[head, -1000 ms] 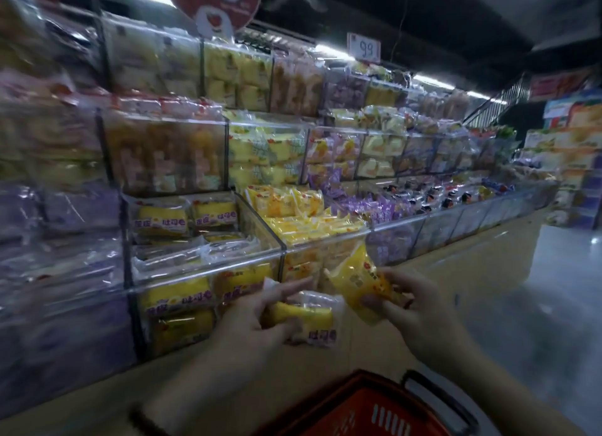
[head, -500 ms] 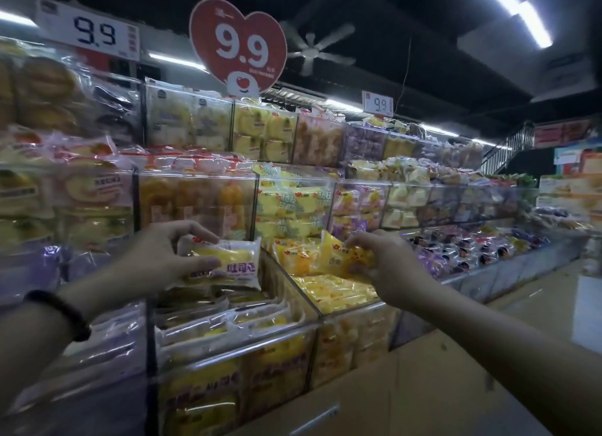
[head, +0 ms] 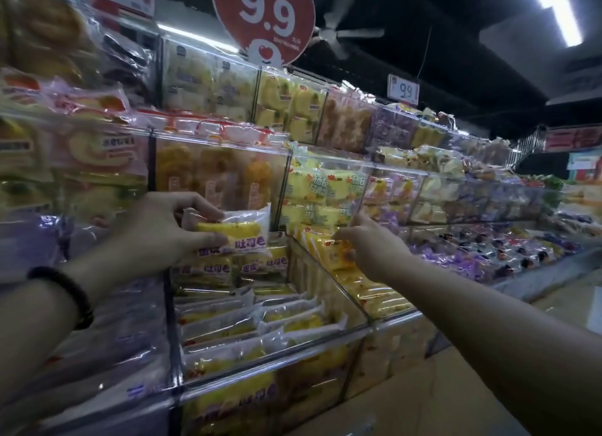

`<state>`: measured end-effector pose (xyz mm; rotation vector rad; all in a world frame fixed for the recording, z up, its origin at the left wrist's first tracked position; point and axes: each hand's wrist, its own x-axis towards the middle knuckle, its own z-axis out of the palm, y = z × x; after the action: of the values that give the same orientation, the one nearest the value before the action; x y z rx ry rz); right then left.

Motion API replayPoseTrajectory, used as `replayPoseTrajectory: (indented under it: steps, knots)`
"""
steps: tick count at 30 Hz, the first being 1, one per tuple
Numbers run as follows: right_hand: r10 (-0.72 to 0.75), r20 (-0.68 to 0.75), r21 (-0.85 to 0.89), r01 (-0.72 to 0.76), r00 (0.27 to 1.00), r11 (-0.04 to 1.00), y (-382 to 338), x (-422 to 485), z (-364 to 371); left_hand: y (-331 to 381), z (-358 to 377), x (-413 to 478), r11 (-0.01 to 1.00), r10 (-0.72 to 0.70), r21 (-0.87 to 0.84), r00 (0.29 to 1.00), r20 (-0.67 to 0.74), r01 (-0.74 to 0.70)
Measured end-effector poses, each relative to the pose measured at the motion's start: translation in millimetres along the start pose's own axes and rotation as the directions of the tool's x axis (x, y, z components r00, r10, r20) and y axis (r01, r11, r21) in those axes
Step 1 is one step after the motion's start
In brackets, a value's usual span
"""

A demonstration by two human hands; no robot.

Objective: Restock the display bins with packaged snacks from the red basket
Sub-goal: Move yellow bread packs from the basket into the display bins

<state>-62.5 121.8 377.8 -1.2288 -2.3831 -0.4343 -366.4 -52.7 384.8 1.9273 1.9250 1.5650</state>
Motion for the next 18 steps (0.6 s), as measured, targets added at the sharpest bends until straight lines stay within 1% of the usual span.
replayPoseTrajectory:
  steps: [2, 4, 5, 6, 7, 8, 9, 10, 11, 12, 13, 14, 16, 18]
  knots:
    - [0.022, 0.068, 0.025, -0.024, 0.997, 0.999, -2, 2, -4, 6, 4, -3, 1.000, 0.013, 0.003, 1.000, 0.006, -0.013]
    - [0.070, 0.112, 0.012, -0.072, 0.991, 0.997, -5, 3, -11, 7, 7, -8, 0.997, 0.024, 0.079, 1.000, 0.003, -0.024]
    - [0.099, 0.097, -0.028, -0.097, 0.990, 0.995, -8, 3, -15, 7, 7, -9, 0.992, 0.019, 0.124, 1.000, 0.002, -0.019]
    - [0.115, 0.051, -0.094, -0.110, 0.992, 0.990, -14, 3, -20, 7, 7, -10, 0.986, 0.011, 0.169, 1.000, 0.002, -0.012]
    - [0.102, -0.025, -0.157, -0.104, 0.995, 0.982, -22, 3, -24, 5, 6, -10, 0.977, 0.011, 0.212, 1.000, 0.002, -0.011]
    - [0.053, -0.094, -0.157, -0.067, 0.994, 0.985, -32, 4, -26, 4, 6, -10, 0.969, 0.013, 0.248, 1.000, -0.002, -0.012]
    - [-0.014, -0.130, -0.080, 0.004, 0.991, 0.997, -45, 6, -28, 3, 5, -9, 0.962, 0.018, 0.273, 1.000, -0.009, -0.015]
    - [-0.067, -0.118, 0.084, 0.077, 0.991, 0.993, -60, 6, -31, 2, 5, -9, 0.957, 0.019, 0.289, 1.000, -0.013, -0.015]
    - [-0.118, -0.060, 0.290, 0.131, 0.991, 0.948, -77, 6, -33, 2, 5, -9, 0.953, 0.022, 0.302, 1.000, -0.017, -0.016]
    - [-0.166, 0.020, 0.446, 0.140, 0.986, 0.884, -93, 6, -33, 1, 5, -9, 0.948, 0.026, 0.316, 0.999, -0.021, -0.018]
    - [-0.203, 0.066, 0.506, 0.142, 0.977, 0.851, -107, 7, -29, 0, 5, -9, 0.943, 0.036, 0.332, 0.999, -0.025, -0.026]
    - [-0.217, 0.071, 0.493, 0.155, 0.974, 0.856, -117, 9, -23, 0, 5, -10, 0.937, 0.048, 0.348, 0.998, -0.027, -0.036]
    - [-0.163, 0.013, 0.466, 0.138, 0.987, 0.874, -127, 13, -5, 0, 5, -10, 0.919, 0.077, 0.390, 0.997, -0.025, -0.061]
    - [-0.095, -0.034, 0.505, 0.099, 0.995, 0.857, -131, 16, 7, -2, 6, -9, 0.901, 0.086, 0.428, 0.996, -0.016, -0.071]
